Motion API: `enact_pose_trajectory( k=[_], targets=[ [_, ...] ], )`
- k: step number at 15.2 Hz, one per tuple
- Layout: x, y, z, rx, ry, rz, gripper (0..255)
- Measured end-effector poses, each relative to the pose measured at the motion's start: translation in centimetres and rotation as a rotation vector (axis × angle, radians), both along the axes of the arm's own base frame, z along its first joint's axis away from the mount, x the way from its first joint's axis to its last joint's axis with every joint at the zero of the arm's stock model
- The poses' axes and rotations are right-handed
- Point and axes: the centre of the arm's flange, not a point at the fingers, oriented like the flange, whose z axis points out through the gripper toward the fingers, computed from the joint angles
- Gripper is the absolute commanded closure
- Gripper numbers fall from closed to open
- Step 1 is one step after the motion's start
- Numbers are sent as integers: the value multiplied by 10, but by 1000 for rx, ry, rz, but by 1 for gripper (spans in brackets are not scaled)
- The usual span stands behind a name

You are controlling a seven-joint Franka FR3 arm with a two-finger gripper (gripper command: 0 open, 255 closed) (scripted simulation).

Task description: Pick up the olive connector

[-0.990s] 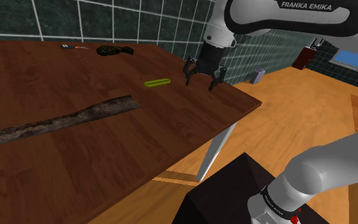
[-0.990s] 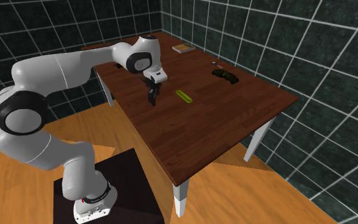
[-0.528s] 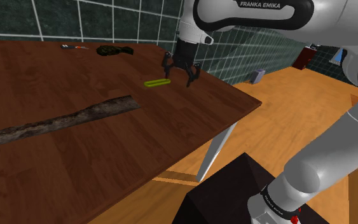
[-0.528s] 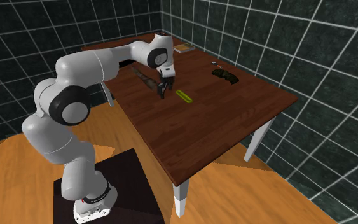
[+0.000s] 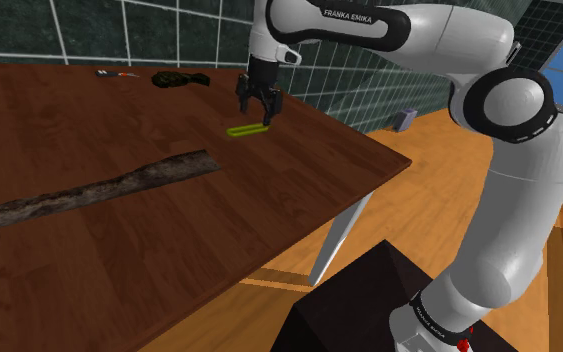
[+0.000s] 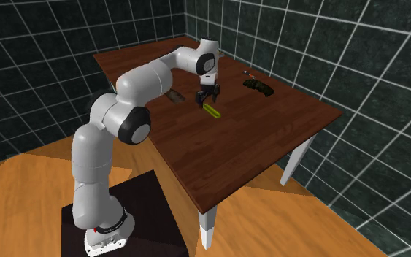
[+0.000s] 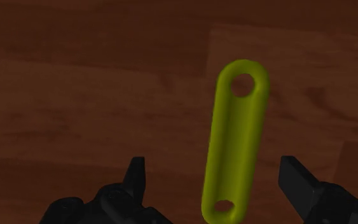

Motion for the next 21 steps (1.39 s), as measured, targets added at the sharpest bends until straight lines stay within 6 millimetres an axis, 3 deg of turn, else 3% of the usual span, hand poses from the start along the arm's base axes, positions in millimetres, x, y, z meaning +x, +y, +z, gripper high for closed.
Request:
enact_pose_trajectory(
  k=[3,9,10,21],
  targets=[
    [22,-3,-11,-6,6,-81,0],
    [25,-2,-41,-8,7,-93,0],
    [25,-2,-44,-8,7,-93,255],
    [25,-3,-40,-6,-3,-96,255]
  ],
)
